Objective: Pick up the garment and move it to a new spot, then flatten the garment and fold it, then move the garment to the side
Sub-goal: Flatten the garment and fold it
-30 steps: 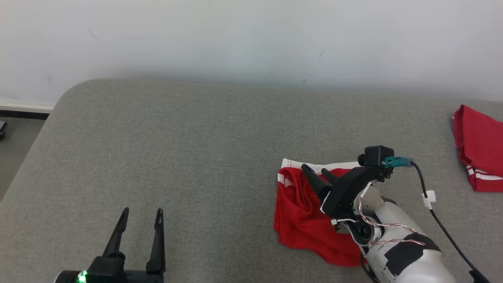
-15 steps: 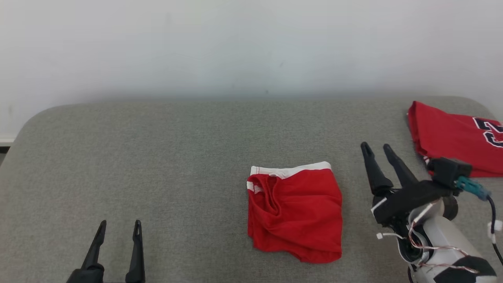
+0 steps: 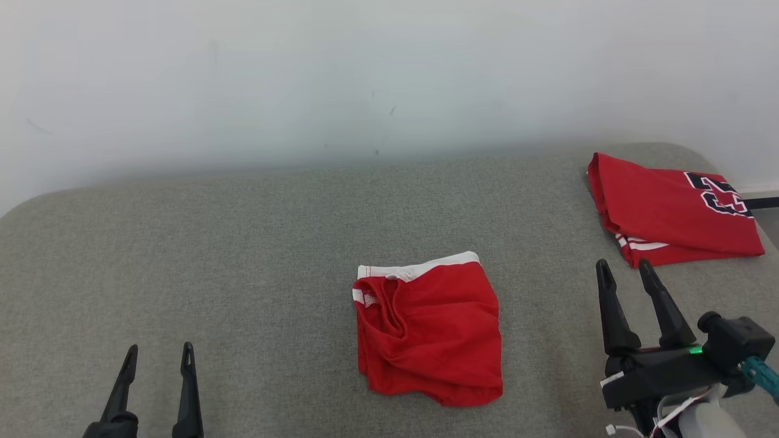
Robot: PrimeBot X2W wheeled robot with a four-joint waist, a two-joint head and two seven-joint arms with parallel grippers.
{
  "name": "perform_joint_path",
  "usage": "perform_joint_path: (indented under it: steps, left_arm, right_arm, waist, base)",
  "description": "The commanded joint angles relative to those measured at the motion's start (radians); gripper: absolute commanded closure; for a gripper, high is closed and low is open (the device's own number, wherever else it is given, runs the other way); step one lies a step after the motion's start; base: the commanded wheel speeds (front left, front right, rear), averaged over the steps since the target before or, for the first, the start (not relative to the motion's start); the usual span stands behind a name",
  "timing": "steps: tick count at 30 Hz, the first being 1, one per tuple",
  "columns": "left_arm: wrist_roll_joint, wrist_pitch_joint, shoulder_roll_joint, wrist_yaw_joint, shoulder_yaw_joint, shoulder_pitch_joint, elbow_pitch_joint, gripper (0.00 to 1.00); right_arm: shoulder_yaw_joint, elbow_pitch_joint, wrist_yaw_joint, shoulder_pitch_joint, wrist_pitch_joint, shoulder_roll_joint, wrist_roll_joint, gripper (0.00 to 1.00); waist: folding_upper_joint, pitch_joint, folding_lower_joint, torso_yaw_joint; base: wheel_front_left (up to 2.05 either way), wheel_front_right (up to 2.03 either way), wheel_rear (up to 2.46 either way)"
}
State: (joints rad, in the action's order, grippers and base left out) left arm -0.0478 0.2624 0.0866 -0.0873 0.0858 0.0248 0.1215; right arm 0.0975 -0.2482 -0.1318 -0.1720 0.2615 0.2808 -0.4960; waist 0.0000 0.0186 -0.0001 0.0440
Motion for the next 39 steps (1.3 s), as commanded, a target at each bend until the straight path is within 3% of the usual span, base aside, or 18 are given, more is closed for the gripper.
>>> perform_joint_path:
  steps: [1,7,15,39]
  left_arm:
    - [0.007,0.003,0.002,0.006,0.005,0.015,-0.005,0.0]
    - [0.018,0.003,0.0,0.012,0.01,0.024,-0.009,0.0]
    - [0.028,0.003,-0.001,0.017,0.01,0.039,-0.011,0.0]
    - [0.04,0.003,0.013,0.033,-0.001,0.062,-0.009,0.0]
  right_arm:
    - [-0.008,0.016,0.003,0.026,0.003,-0.011,0.024,0.0]
    - [-0.074,0.109,0.003,0.138,0.004,-0.071,0.129,0.0]
    - [-0.104,0.145,0.003,0.229,0.004,-0.124,0.207,0.0]
    - [-0.077,0.091,0.003,0.235,0.004,-0.136,0.25,0.0]
  waist:
    - [0.0,0.002,0.0001,0.001]
    - [0.0,0.014,0.0001,-0.003]
    - [0.0,0.022,0.0001,-0.011]
    - [0.0,0.031,0.0001,-0.031]
  base:
    - [0.0,0.0,0.0]
    - [0.0,0.0,0.0]
    - [0.0,0.0,0.0]
    - [0.0,0.0,0.0]
